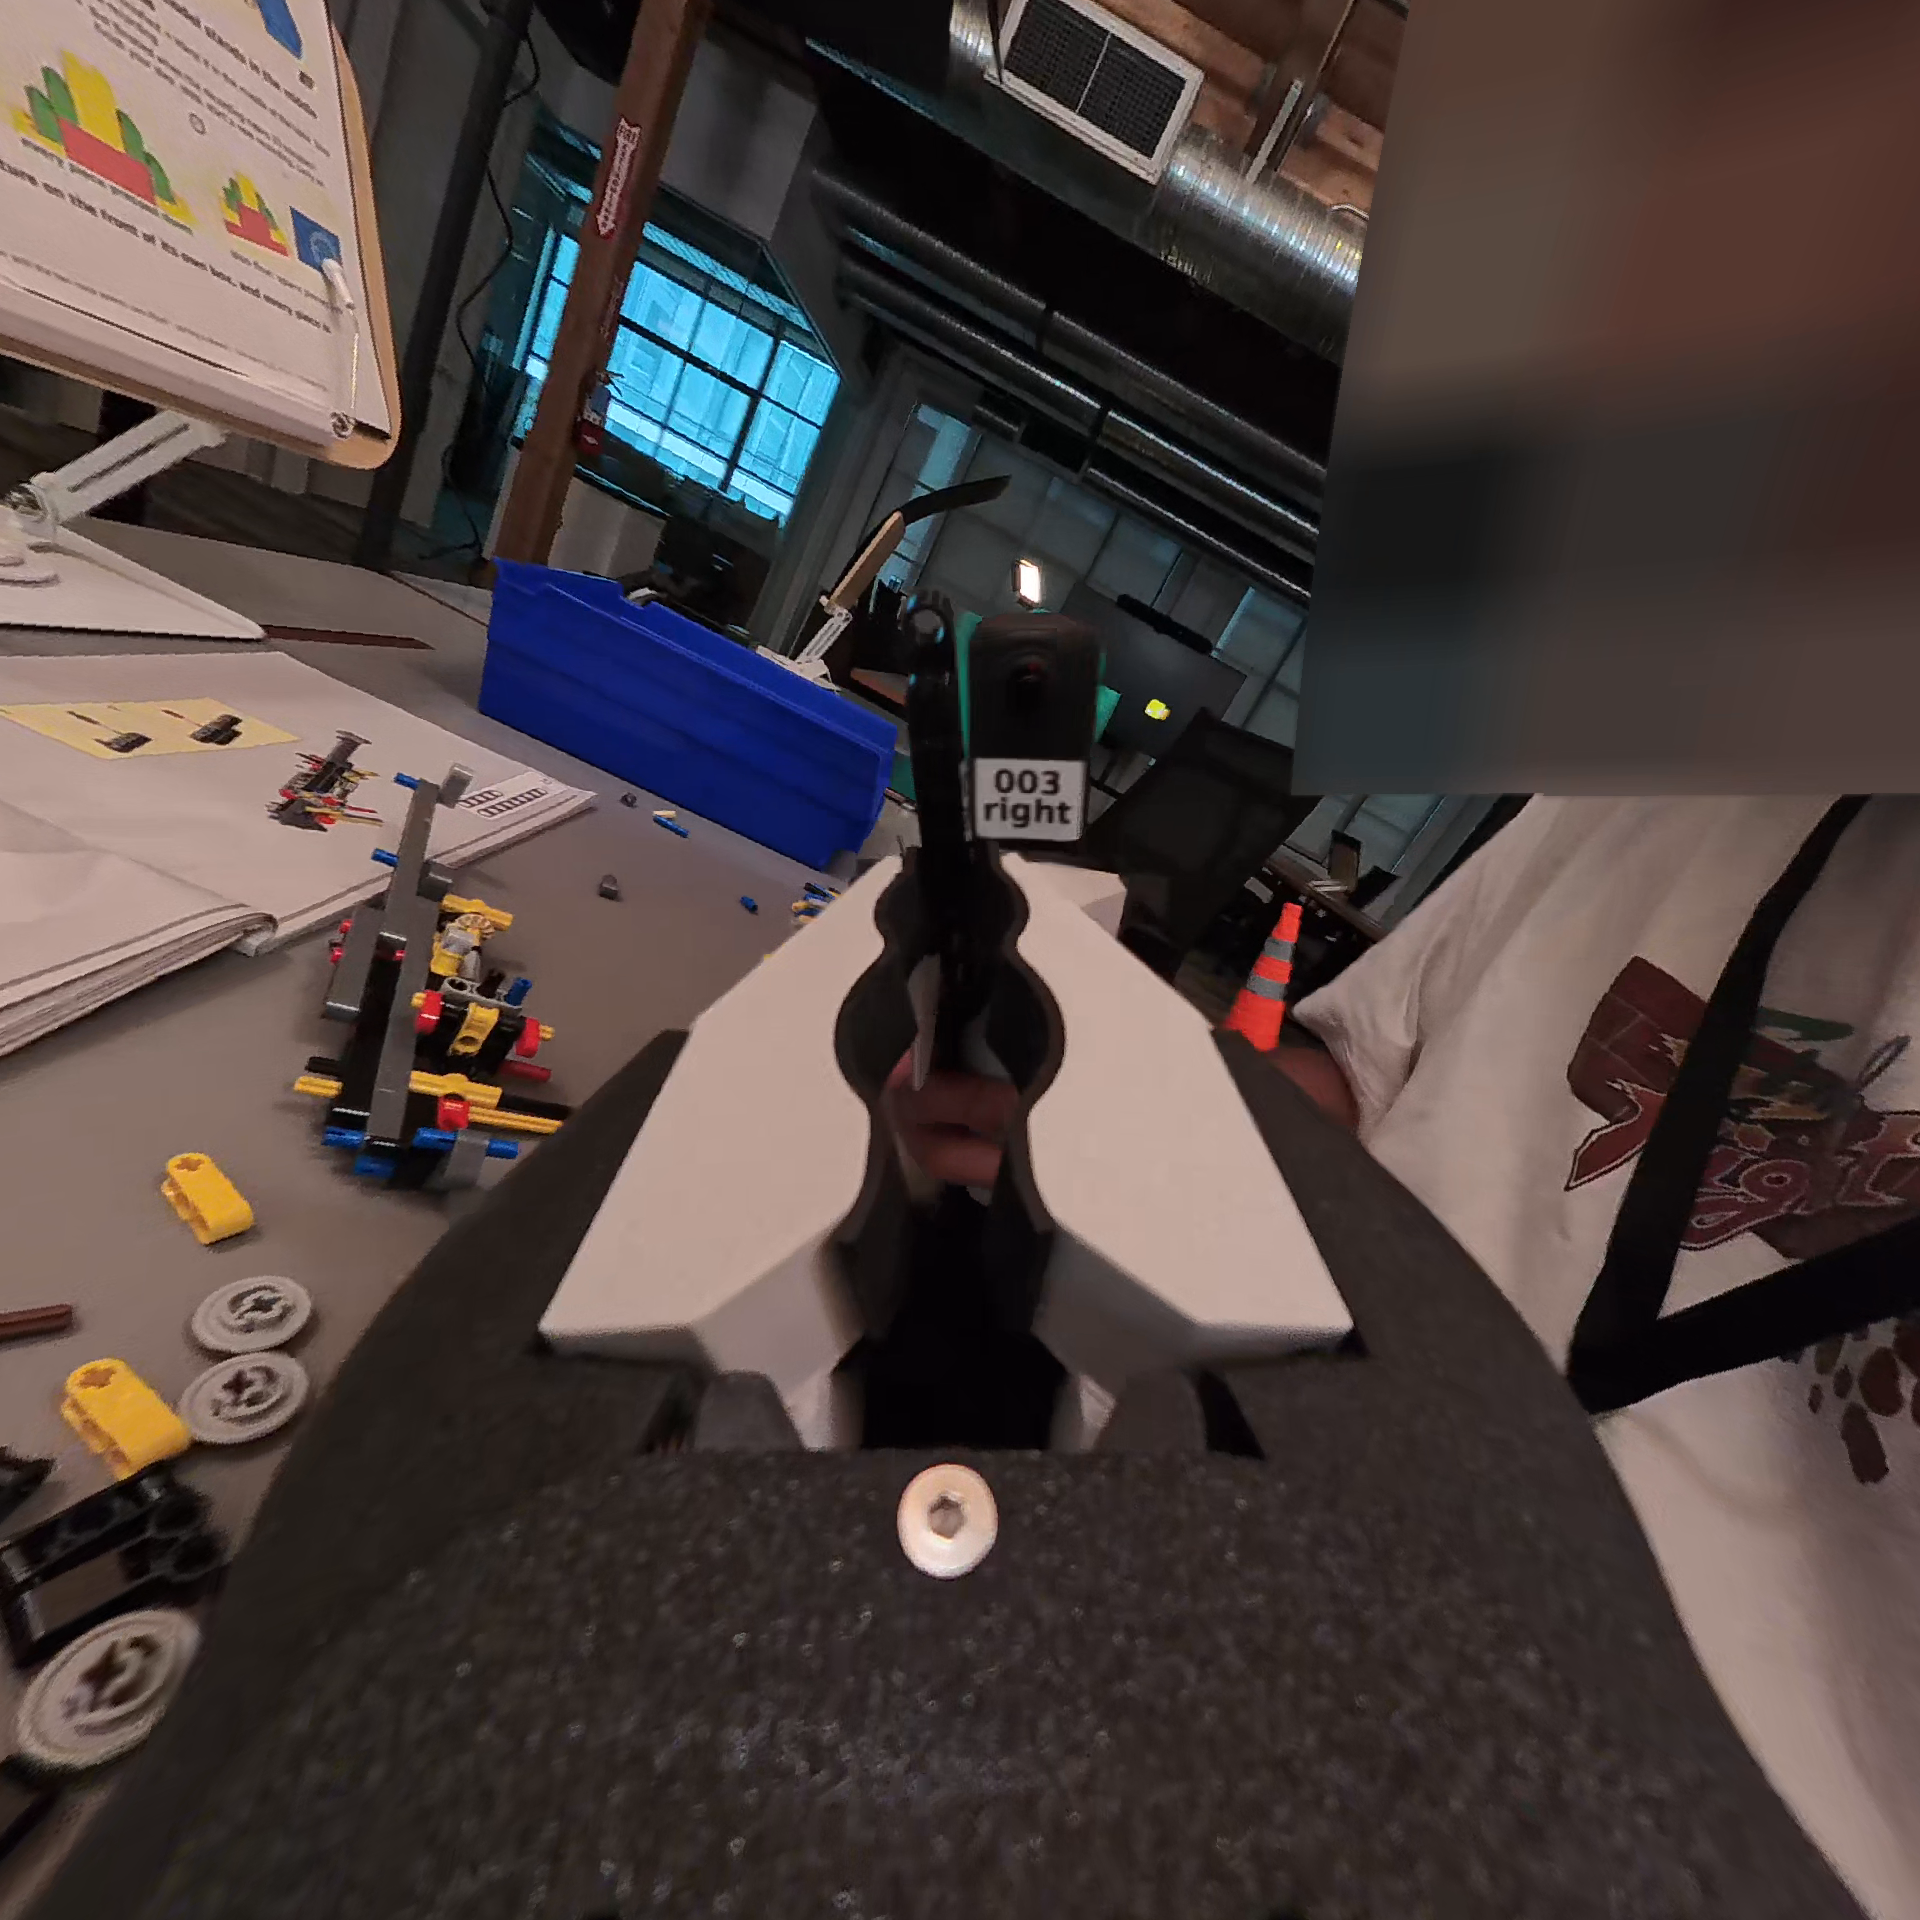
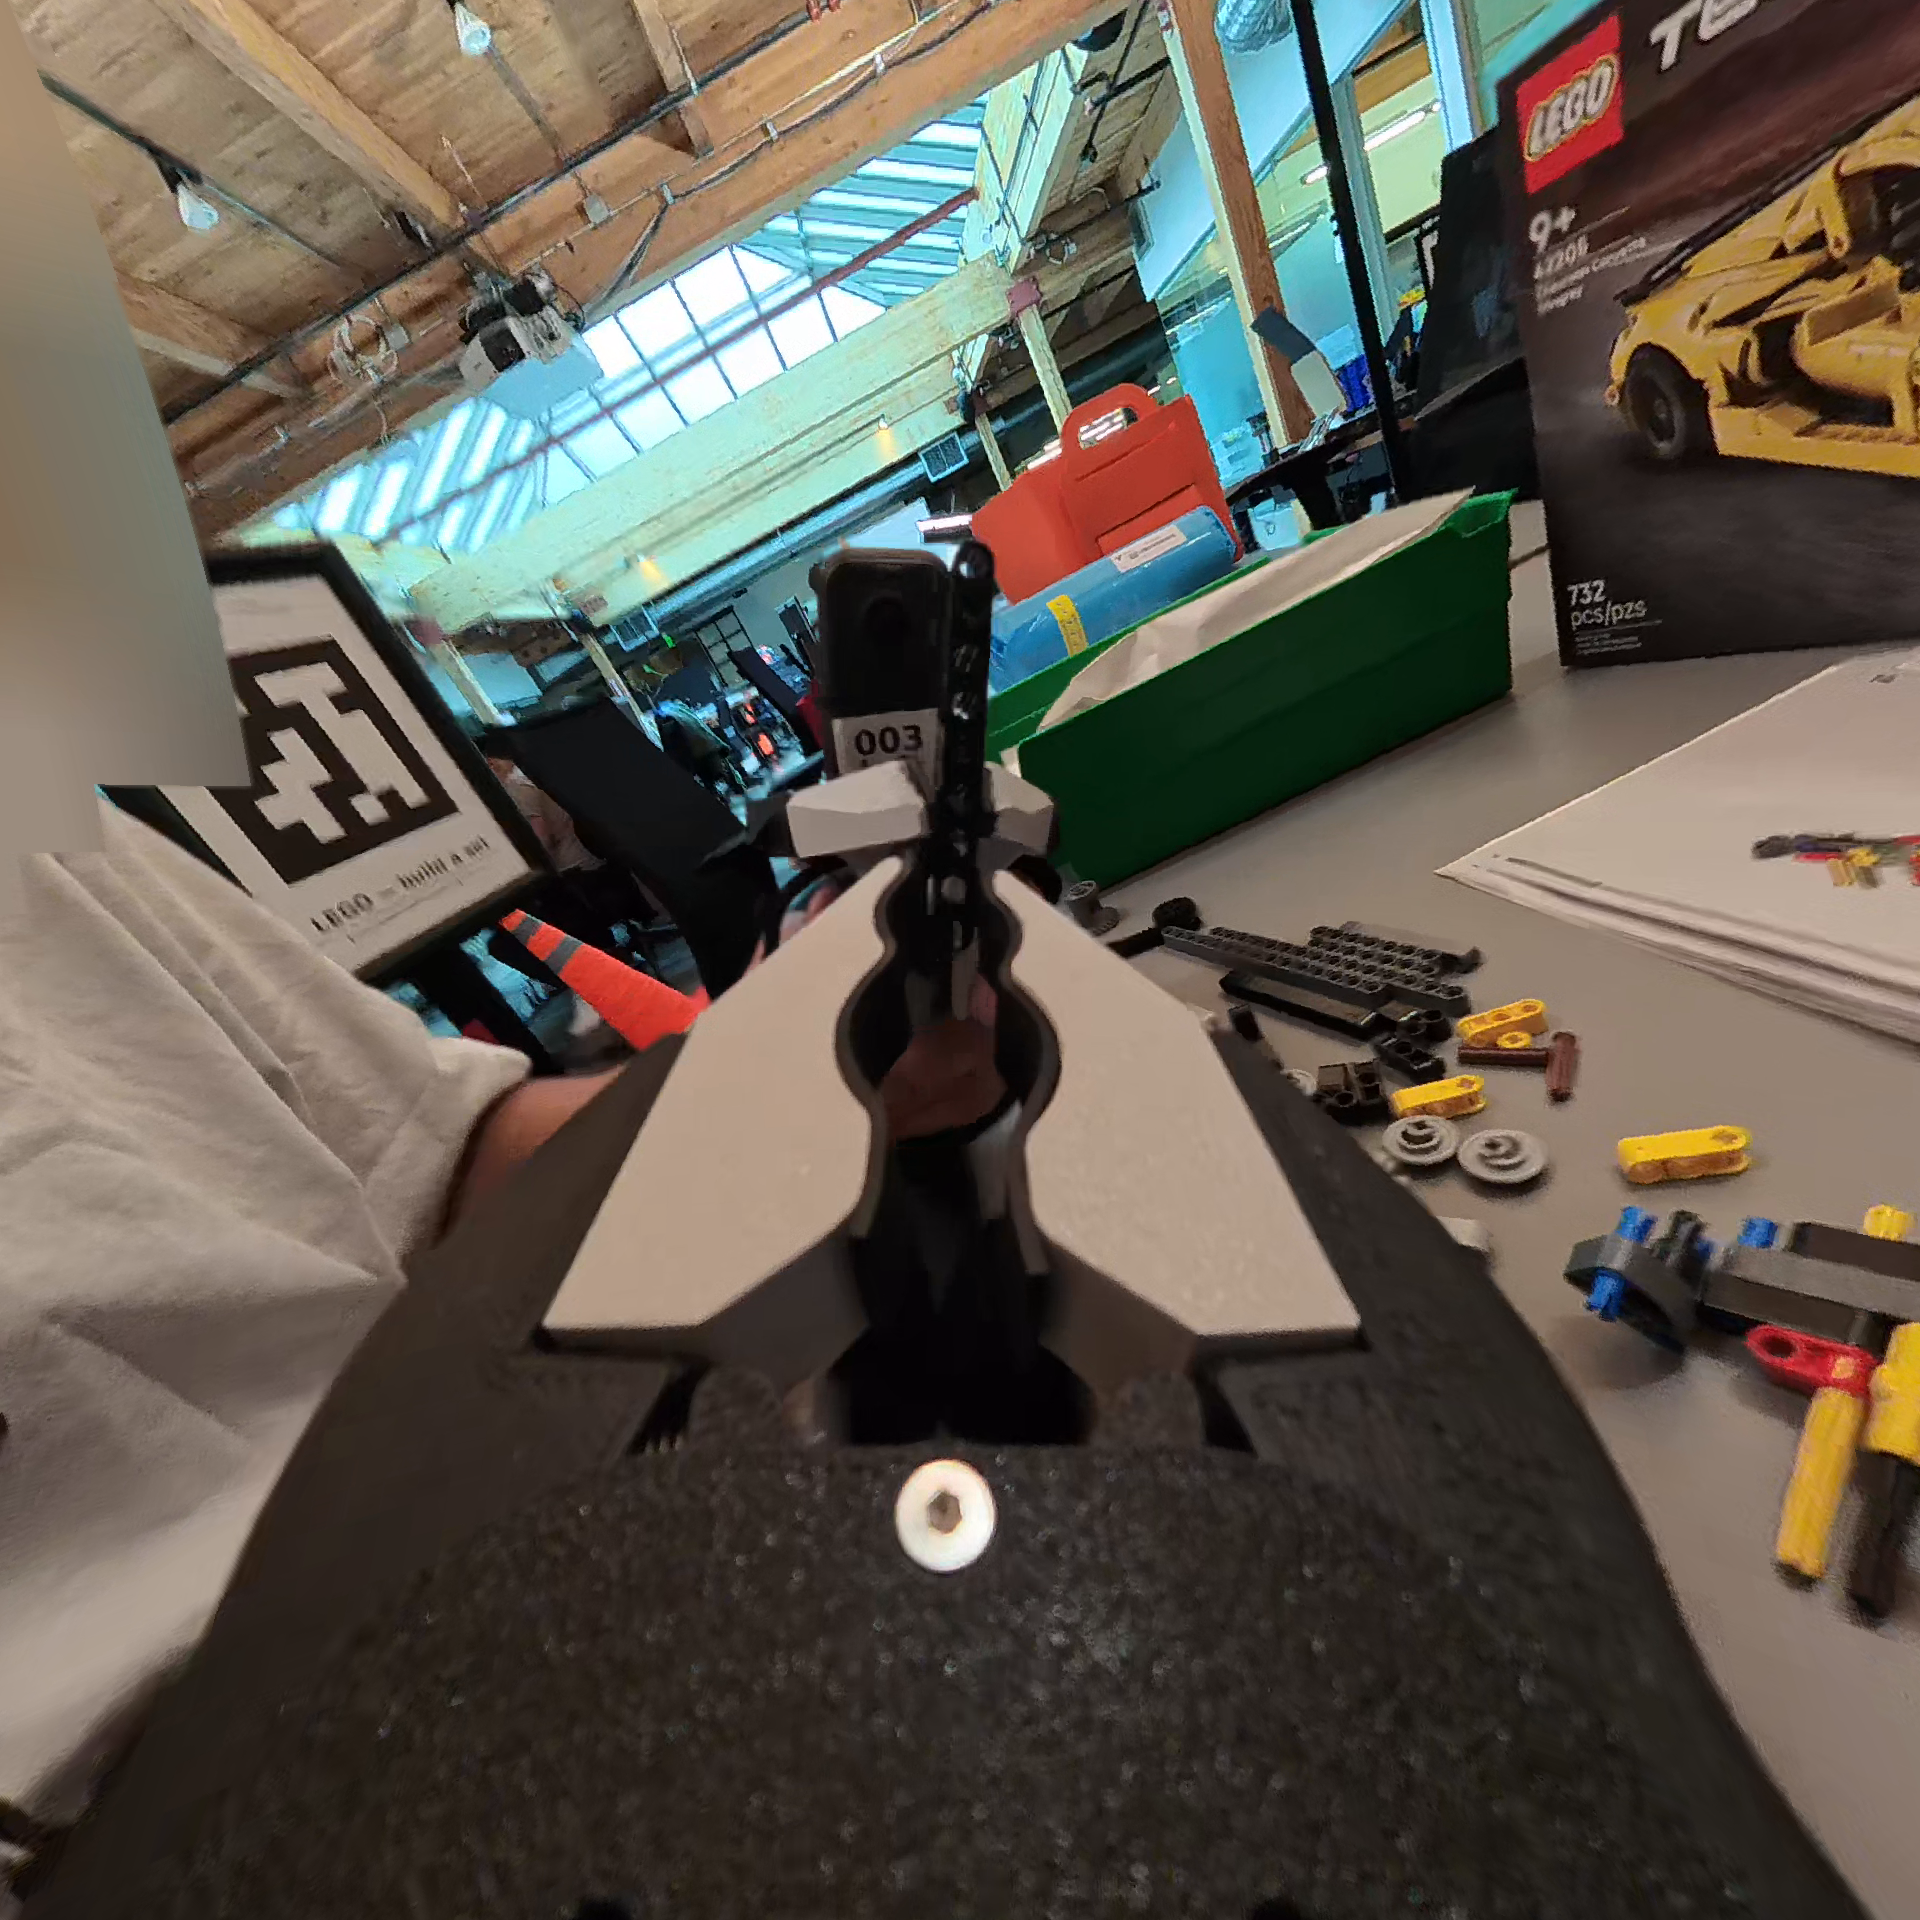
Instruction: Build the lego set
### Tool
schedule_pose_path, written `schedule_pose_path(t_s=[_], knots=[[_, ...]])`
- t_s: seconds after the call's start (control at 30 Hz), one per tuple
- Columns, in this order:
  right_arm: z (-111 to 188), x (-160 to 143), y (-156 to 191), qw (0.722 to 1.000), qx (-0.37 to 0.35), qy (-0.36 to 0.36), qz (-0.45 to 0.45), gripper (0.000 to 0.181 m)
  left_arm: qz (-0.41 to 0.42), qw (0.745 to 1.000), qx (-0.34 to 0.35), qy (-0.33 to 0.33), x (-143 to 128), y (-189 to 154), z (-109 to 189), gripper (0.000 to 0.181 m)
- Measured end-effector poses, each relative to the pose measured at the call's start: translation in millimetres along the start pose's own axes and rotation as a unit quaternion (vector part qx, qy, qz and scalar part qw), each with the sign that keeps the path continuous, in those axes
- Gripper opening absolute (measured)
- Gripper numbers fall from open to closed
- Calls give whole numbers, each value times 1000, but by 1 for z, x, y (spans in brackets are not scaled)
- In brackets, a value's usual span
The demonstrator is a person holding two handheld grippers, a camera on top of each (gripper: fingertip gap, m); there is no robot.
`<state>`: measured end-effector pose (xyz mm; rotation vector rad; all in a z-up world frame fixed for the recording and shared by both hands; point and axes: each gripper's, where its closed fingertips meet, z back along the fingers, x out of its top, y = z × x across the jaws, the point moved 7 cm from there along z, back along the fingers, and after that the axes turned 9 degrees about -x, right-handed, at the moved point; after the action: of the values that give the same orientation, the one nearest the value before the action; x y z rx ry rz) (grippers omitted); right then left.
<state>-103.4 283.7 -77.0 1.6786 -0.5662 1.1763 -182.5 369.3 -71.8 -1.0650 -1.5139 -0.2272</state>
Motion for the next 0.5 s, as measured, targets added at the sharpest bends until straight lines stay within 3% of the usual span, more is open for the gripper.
schedule_pose_path(t_s=[0.1, 0.17, 0.23, 0.4, 0.5], knots=[[17, 4, -14, 994, -28, 57, 85, 11, -26, 999, 46, -4, 5, 2, 13, 6], [30, -9, -33, 967, -57, 192, 156, 21, -62, 992, 106, 19, 4, 6, 22, 6], [38, -25, -40, 939, -49, 280, 193, 22, -88, 986, 137, 29, 4, 6, 24, 6], [29, -52, -33, 892, -10, 343, 295, 17, -65, 990, 126, 26, 1, 9, 24, 7], [21, -62, -36, 876, 9, 372, 308, 18, -60, 990, 122, 24, 1, 9, 24, 7]])
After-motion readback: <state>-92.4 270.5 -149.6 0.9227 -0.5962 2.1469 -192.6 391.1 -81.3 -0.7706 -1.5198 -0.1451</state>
